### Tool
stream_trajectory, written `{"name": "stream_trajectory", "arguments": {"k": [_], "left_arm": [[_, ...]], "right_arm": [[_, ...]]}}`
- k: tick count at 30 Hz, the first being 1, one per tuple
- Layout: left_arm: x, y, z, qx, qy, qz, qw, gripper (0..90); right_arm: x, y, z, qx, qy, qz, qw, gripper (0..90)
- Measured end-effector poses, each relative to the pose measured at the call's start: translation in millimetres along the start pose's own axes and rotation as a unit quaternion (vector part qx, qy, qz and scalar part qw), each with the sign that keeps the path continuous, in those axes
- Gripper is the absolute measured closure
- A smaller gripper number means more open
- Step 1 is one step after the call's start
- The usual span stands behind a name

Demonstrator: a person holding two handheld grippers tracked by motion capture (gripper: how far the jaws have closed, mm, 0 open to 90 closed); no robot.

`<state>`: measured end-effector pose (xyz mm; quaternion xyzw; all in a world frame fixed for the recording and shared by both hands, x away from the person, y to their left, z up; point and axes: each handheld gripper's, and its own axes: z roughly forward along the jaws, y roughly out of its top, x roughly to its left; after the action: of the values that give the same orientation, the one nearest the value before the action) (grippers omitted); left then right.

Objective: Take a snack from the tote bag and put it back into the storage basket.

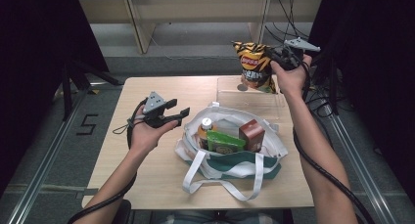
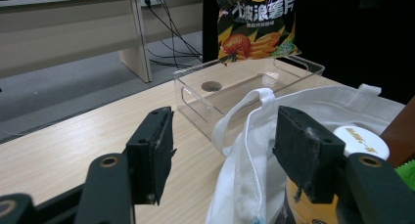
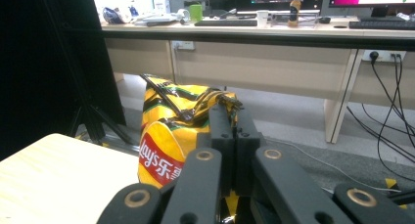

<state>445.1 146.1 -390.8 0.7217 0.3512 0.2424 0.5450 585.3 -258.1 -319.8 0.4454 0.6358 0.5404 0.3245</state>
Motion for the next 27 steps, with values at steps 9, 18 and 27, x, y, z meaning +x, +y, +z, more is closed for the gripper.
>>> {"name": "stream_trajectory", "arguments": {"k": [9, 18, 27], "left_arm": [[-0.5, 0.0, 0.2, 0.000, 0.000, 0.000, 1.0000, 39.3], [0.2, -0.4, 0.1, 0.000, 0.000, -0.001, 1.0000, 39.3], [0.1, -0.5, 0.2, 0.000, 0.000, -0.001, 1.0000, 39.3]], "right_arm": [[-1.2, -4.3, 3.9, 0.009, 0.000, 0.002, 1.0000, 90.0], [-3.5, -9.0, 8.6, 0.017, 0.000, 0.002, 0.9998, 90.0], [-5.9, -14.9, 13.4, 0.024, -0.003, 0.009, 0.9997, 90.0]]}}
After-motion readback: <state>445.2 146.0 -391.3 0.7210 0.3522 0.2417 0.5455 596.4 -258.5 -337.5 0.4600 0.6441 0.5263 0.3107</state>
